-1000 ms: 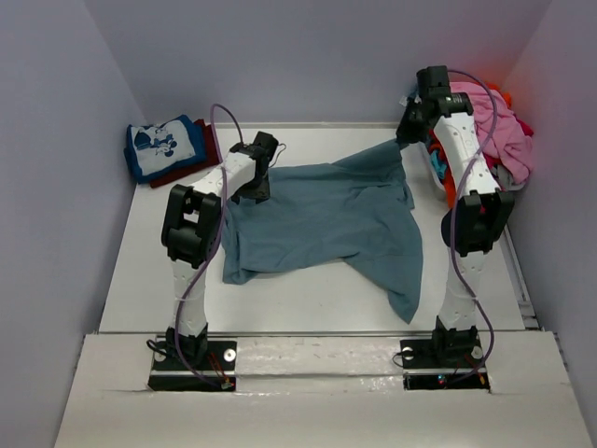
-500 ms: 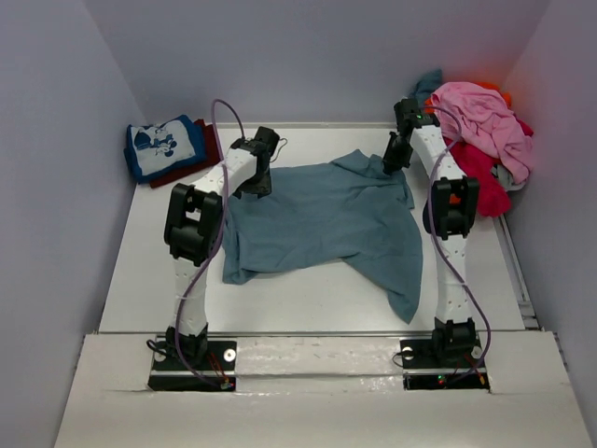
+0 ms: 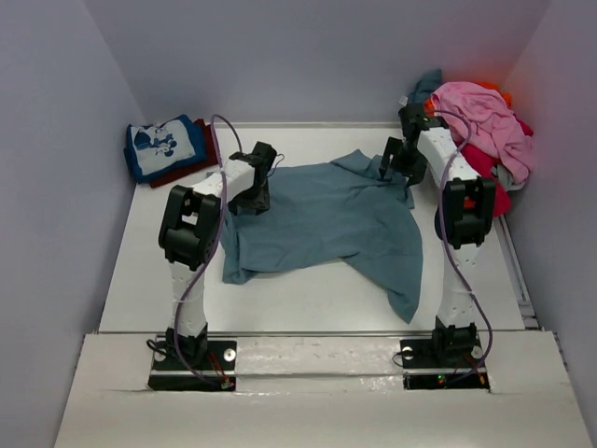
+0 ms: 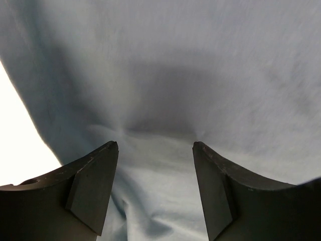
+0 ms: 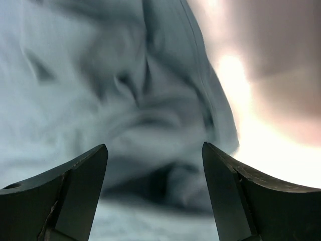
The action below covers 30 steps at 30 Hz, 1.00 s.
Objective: Fold and stack the t-shirts
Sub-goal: Flatten out the tshirt
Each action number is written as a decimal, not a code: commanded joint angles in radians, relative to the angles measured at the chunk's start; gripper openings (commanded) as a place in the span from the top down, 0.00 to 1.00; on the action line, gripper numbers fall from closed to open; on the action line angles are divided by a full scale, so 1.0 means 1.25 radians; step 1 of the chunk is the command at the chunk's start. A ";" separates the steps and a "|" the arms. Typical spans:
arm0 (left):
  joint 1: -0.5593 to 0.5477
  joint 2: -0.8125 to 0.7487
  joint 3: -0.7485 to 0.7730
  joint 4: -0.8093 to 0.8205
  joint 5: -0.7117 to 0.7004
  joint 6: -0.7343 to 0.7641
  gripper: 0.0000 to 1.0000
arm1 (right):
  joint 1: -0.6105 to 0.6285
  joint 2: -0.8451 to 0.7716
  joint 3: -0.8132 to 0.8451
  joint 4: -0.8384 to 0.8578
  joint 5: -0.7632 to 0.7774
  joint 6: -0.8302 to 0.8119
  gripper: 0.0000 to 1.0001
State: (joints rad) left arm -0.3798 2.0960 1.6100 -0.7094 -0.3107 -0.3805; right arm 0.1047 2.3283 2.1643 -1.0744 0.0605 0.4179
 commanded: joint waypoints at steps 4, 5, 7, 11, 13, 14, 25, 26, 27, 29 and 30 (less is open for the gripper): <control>-0.018 -0.092 -0.062 -0.003 -0.012 -0.023 0.26 | 0.038 -0.212 -0.216 0.040 0.023 -0.002 0.19; -0.018 -0.096 -0.064 -0.002 -0.012 -0.024 0.26 | 0.046 -0.222 -0.233 0.046 0.019 -0.003 0.21; -0.026 -0.101 -0.061 -0.012 -0.014 -0.026 0.26 | 0.055 -0.244 -0.275 0.047 -0.002 -0.007 0.22; -0.035 -0.116 -0.051 -0.029 -0.026 -0.039 0.25 | 0.086 -0.272 -0.337 0.042 -0.014 -0.012 0.26; -0.035 -0.126 -0.053 -0.034 -0.026 -0.043 0.25 | 0.094 -0.289 -0.372 0.058 -0.030 -0.013 0.30; -0.035 -0.132 -0.053 -0.039 -0.030 -0.048 0.25 | 0.094 -0.297 -0.395 0.057 -0.034 -0.012 0.31; -0.050 -0.213 -0.133 -0.040 -0.014 -0.088 0.25 | 0.121 -0.391 -0.521 0.036 -0.053 -0.018 0.73; -0.050 -0.215 -0.149 -0.031 0.005 -0.094 0.25 | 0.128 -0.407 -0.535 0.037 -0.070 -0.019 0.75; -0.050 -0.218 -0.184 -0.029 0.017 -0.097 0.25 | 0.129 -0.407 -0.548 0.036 -0.074 -0.019 0.76; -0.058 -0.229 -0.220 -0.019 0.035 -0.105 0.26 | 0.136 -0.413 -0.586 0.031 -0.075 -0.021 0.77; -0.066 -0.245 -0.254 -0.015 0.034 -0.109 0.26 | 0.143 -0.419 -0.601 0.036 -0.077 -0.021 0.77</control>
State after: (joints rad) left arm -0.4397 1.8519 1.3891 -0.7223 -0.2962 -0.4824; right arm 0.2581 1.8374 1.4754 -1.0275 -0.0074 0.3958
